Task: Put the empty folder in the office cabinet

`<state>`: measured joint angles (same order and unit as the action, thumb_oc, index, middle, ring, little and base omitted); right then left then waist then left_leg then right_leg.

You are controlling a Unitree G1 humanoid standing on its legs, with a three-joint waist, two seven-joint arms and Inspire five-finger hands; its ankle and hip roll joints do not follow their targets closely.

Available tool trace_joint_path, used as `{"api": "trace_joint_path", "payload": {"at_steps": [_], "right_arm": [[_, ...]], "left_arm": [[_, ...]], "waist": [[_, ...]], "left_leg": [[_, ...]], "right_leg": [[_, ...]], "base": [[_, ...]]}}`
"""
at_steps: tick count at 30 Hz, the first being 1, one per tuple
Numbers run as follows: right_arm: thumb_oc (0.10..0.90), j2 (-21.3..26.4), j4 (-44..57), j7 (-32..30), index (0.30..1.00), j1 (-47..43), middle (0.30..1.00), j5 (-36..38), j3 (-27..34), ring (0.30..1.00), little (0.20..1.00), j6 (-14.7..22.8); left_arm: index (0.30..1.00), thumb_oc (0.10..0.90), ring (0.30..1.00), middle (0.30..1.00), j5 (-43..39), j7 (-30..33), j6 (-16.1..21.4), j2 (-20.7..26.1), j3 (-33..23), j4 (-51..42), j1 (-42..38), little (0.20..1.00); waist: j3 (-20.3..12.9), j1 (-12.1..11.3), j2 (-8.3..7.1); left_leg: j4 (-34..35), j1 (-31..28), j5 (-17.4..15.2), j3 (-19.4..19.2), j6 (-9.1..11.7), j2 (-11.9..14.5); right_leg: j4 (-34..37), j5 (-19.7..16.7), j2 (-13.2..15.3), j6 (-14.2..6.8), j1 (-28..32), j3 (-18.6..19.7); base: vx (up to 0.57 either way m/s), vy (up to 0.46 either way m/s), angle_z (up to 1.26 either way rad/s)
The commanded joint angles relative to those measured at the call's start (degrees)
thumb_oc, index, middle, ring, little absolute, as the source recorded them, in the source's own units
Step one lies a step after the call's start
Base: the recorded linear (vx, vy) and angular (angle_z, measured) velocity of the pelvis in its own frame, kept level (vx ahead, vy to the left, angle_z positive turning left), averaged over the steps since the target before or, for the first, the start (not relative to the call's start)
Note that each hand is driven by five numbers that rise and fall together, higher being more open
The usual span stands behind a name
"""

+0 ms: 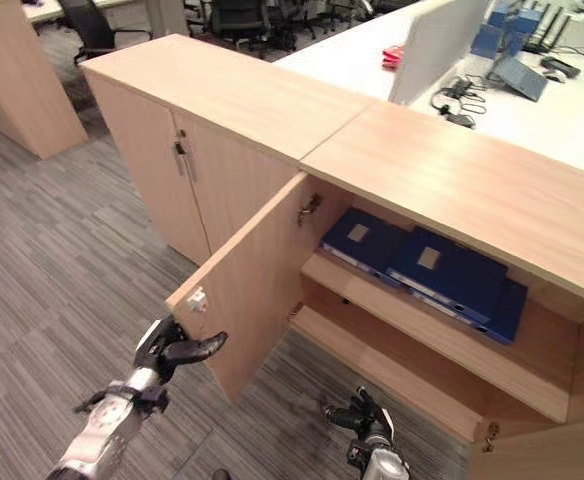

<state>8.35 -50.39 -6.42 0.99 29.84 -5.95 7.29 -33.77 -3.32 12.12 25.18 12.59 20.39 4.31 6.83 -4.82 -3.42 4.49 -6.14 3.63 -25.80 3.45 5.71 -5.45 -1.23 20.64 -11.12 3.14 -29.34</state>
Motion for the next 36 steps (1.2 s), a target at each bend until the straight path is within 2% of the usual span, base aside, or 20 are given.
{"api": "trace_joint_path", "payload": {"at_steps": [1,2,6,7,8,9,10,13,14,16,18,20,21,22,23,25,28,31,34,36], "right_arm": [[0.800,3.12,1.03,-0.21,0.900,-3.12,0.900,2.36,2.21,0.900,0.900,3.08],[0.800,3.39,0.64,-0.35,0.900,-3.28,0.900,4.56,2.49,0.900,0.900,3.06],[0.800,4.66,2.07,-0.32,0.900,-3.09,0.900,5.55,2.09,0.900,0.900,3.17],[0.800,5.71,2.82,-0.74,0.900,-3.64,0.900,5.97,1.86,0.900,0.900,3.34],[0.800,5.76,2.85,-0.76,0.900,-3.65,0.900,5.98,1.86,0.900,0.900,3.33],[0.800,6.57,2.74,-0.89,0.900,-4.27,0.900,6.14,1.51,0.900,0.900,3.34],[0.800,6.60,2.74,-0.90,0.900,-4.29,0.900,6.15,1.52,0.900,0.900,3.33],[0.800,7.77,2.74,-1.77,0.900,-4.60,0.900,6.14,1.24,0.900,0.900,3.39],[0.800,8.14,2.97,-2.12,0.900,-5.04,0.900,6.20,0.99,0.900,0.900,3.23],[0.800,8.40,3.38,-2.93,0.900,-6.07,0.900,6.08,-0.15,0.900,0.900,3.06],[0.800,8.02,2.39,-3.33,0.900,-7.98,0.900,5.21,-2.14,0.900,0.900,2.77],[0.800,7.80,1.64,-3.21,0.900,-8.50,0.900,4.46,-3.15,0.900,0.900,2.45],[0.800,7.79,1.63,-3.21,0.900,-8.53,0.900,4.46,-3.14,0.900,0.900,2.45],[0.800,7.69,1.44,-2.93,0.900,-8.70,0.900,3.86,-4.03,0.900,0.900,2.22],[0.800,7.52,1.50,-2.79,0.900,-8.48,0.900,3.89,-4.42,0.900,0.900,2.16],[0.800,7.38,1.91,-2.50,0.900,-7.94,0.900,3.76,-5.16,0.900,0.900,1.87],[0.800,7.29,2.58,-1.00,0.900,-5.07,0.900,3.11,-6.62,0.900,0.900,1.38],[0.800,6.91,2.87,0.06,0.900,-1.82,0.900,2.78,-6.35,0.900,0.900,1.38],[0.800,6.33,2.24,0.28,0.900,-0.53,0.900,2.14,-4.93,0.900,0.900,1.71],[0.800,5.83,0.28,0.48,0.900,-0.90,0.900,1.86,-3.76,0.900,0.900,1.56]], "left_arm": [[0.900,0.800,0.900,0.900,-2.30,-4.65,1.31,-5.30,2.73,-5.93,-3.61,0.900],[0.900,0.800,0.900,0.900,-3.71,-4.53,0.76,-6.82,3.12,-5.83,-3.33,0.900],[0.900,0.800,0.900,0.900,-5.50,-3.61,0.42,-8.91,3.40,-5.40,-4.22,0.900],[0.900,0.800,0.900,0.900,-6.23,-3.46,0.13,-9.74,4.46,-5.32,-5.28,0.900],[0.900,0.800,0.900,0.900,-6.24,-3.47,0.15,-9.79,4.45,-5.27,-5.34,0.900],[0.900,0.800,0.900,0.900,-6.18,-4.10,-0.27,-10.25,6.02,-5.38,-6.12,0.900],[0.900,0.800,0.900,0.900,-6.18,-4.12,-0.25,-10.28,6.02,-5.35,-6.16,0.900],[0.900,0.800,0.900,0.900,-6.78,-4.03,-0.62,-11.42,7.98,-5.69,-6.69,0.900],[0.900,0.800,0.900,0.900,-7.02,-3.74,-0.74,-11.80,8.60,-5.71,-7.10,0.900],[0.900,0.800,0.900,0.900,-7.78,-3.04,-0.68,-12.91,10.07,-5.79,-8.12,0.900],[0.900,0.800,0.900,0.900,-7.65,-2.60,-0.06,-13.96,11.99,-5.80,-10.39,0.900],[0.900,0.800,0.900,0.900,-5.52,-2.04,0.42,-13.98,12.79,-5.70,-12.97,0.900],[0.900,0.800,0.900,0.900,-5.51,-2.04,0.42,-13.98,12.78,-5.69,-13.00,0.900],[0.900,0.800,0.900,0.900,-4.17,-0.62,1.19,-14.17,12.12,-4.38,-16.27,0.900],[0.900,0.800,0.900,0.900,-3.99,0.35,1.53,-14.43,11.27,-2.94,-18.29,0.900],[0.900,0.800,0.900,0.900,-3.67,2.34,2.34,-14.67,9.91,0.12,-21.19,0.900],[0.900,0.800,0.900,0.900,-4.30,7.34,4.21,-12.94,5.36,9.87,-28.47,0.900],[0.900,0.800,0.900,0.900,-5.52,9.59,4.59,-10.83,1.94,14.92,-32.41,0.900],[0.900,0.800,0.900,0.900,-6.10,8.93,5.08,-9.78,-0.60,11.23,-29.63,0.900],[0.900,0.800,0.900,0.900,-5.56,6.88,4.82,-9.60,-1.59,7.78,-24.10,0.900]], "waist": [[-2.25,1.73,3.63],[-2.24,2.87,4.53],[-1.73,4.95,5.89],[-1.35,6.67,6.46],[-1.30,6.57,6.54],[-0.63,8.25,7.01],[-0.57,8.12,7.09],[0.76,9.40,7.06],[1.01,9.64,6.87],[1.04,9.17,6.11],[0.96,7.75,5.32],[0.81,7.37,5.10],[0.69,7.30,5.09],[1.04,7.47,5.12],[1.00,7.51,5.25],[1.42,8.11,5.53],[-0.31,9.84,6.65],[-1.51,10.84,6.47],[-1.87,10.47,5.62],[-2.00,9.21,5.08]], "left_leg": [[-0.21,0.81,-4.50,6.54,0.30,0.69],[-0.58,0.24,-3.55,5.84,1.27,2.04],[-1.58,-0.67,-2.41,4.38,2.73,4.10],[-3.90,-0.66,-1.74,3.01,3.63,5.73],[-4.03,-0.67,-1.79,2.92,3.71,5.85],[-8.08,-0.70,-0.01,1.32,4.97,8.30],[-8.27,-0.71,-0.06,1.23,5.11,8.49],[-16.61,1.04,7.51,1.89,7.16,13.07],[-17.54,1.87,9.22,2.45,5.69,13.09],[-18.03,3.51,6.71,9.43,3.18,8.77],[-13.10,4.30,0.45,16.98,0.88,2.52],[-9.58,4.87,-1.62,20.04,0.63,-0.32],[-9.49,5.01,-1.48,19.97,0.64,-0.31],[-7.29,7.08,-0.83,23.81,0.75,-3.02],[-6.55,8.44,-0.13,25.07,0.94,-3.77],[-5.42,8.37,0.10,25.35,0.94,-4.19],[-1.76,4.99,0.15,23.89,0.81,-3.01],[0.51,1.31,0.15,22.39,0.96,-2.10],[0.51,0.39,-0.44,22.20,0.67,-2.28],[0.51,-0.09,-0.96,22.22,0.18,-2.61]], "right_leg": [[4.38,0.60,-5.06,-0.12,3.32,2.37],[6.07,1.57,-6.76,0.66,3.86,4.17],[7.59,2.78,-9.09,2.02,4.15,6.66],[8.13,3.62,-10.52,2.87,3.86,8.76],[8.12,3.64,-10.62,2.95,3.85,8.87],[8.66,4.72,-12.51,4.01,4.05,11.74],[8.67,4.74,-12.66,4.11,4.07,11.87],[9.01,5.96,-15.36,6.12,4.56,16.43],[8.55,5.21,-15.73,6.92,3.41,17.72],[7.82,4.94,-15.49,6.96,1.98,21.78],[7.35,4.81,-16.18,6.82,1.01,27.57],[7.81,4.34,-16.45,6.38,1.25,31.03],[7.84,4.23,-16.46,6.39,1.05,31.10],[8.98,3.53,-17.21,5.77,1.70,34.45],[9.40,2.95,-17.64,5.69,1.57,35.96],[9.88,2.79,-18.14,5.37,1.89,37.80],[10.45,2.35,-19.00,4.68,1.85,40.96],[10.45,2.76,-19.35,5.04,3.28,40.26],[10.40,3.13,-19.49,5.13,4.24,39.11],[10.33,3.08,-19.36,4.97,4.59,38.80]], "base": [[-0.03,-0.317,-0.65],[-0.03,-0.321,-0.57],[-0.04,-0.277,-0.49],[-0.03,-0.194,-0.35],[-0.05,-0.378,-0.45],[-0.02,-0.199,-0.44],[-0.01,-0.288,-0.53],[-0.01,-0.264,-0.90],[-0.06,-0.216,-1.14],[-0.02,-0.154,-1.22],[0.09,-0.120,-1.84],[0.09,-0.030,-1.38],[0.09,0.005,-1.52],[0.07,-0.001,-1.65],[0.07,0.002,-1.89],[0.03,0.011,-1.58],[0.11,0.044,-0.44],[0.18,0.024,-1.09],[0.11,0.026,0.00],[0.06,0.063,0.07]]}}
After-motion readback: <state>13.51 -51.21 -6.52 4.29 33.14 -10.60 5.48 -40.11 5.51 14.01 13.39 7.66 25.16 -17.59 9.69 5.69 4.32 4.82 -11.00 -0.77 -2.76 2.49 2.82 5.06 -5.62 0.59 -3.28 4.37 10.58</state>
